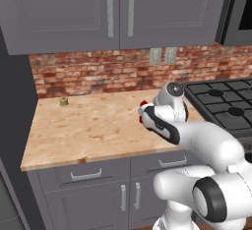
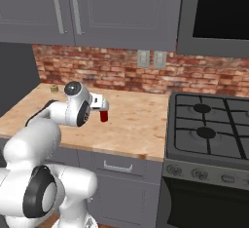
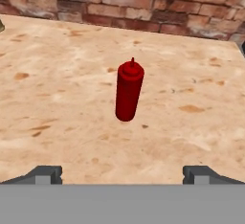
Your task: Pick the ketchup and syrup bottle from the counter and place them in the cabinet.
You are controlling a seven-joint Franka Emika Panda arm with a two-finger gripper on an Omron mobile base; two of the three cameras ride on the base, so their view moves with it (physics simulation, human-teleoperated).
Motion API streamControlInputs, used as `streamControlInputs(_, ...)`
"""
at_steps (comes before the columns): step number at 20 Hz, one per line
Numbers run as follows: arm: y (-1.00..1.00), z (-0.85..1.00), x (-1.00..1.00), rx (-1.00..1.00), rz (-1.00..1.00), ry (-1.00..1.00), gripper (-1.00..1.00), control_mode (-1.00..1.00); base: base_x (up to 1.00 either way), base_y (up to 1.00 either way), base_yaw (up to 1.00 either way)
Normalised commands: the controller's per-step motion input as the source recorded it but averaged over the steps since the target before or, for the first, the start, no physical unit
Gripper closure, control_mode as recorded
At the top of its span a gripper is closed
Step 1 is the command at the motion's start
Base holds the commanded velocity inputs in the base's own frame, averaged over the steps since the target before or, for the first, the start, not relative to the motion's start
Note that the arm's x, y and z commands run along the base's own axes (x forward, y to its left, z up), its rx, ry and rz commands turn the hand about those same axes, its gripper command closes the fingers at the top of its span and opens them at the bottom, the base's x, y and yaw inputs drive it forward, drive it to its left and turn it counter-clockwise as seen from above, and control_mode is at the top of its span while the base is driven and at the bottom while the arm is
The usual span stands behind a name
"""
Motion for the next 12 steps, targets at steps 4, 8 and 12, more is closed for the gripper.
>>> streamControlInputs(4, 0.0, -0.13, 0.23, 0.0, 0.0, 0.0, -1.0, -1.0, 0.0, 0.0, 0.0)
streamControlInputs(8, 0.0, -0.11, 0.21, 0.0, 0.0, 0.0, -1.0, -1.0, 0.0, 0.0, 0.0)
streamControlInputs(12, 0.0, -0.12, 0.24, 0.0, 0.0, 0.0, -1.0, -1.0, 0.0, 0.0, 0.0)
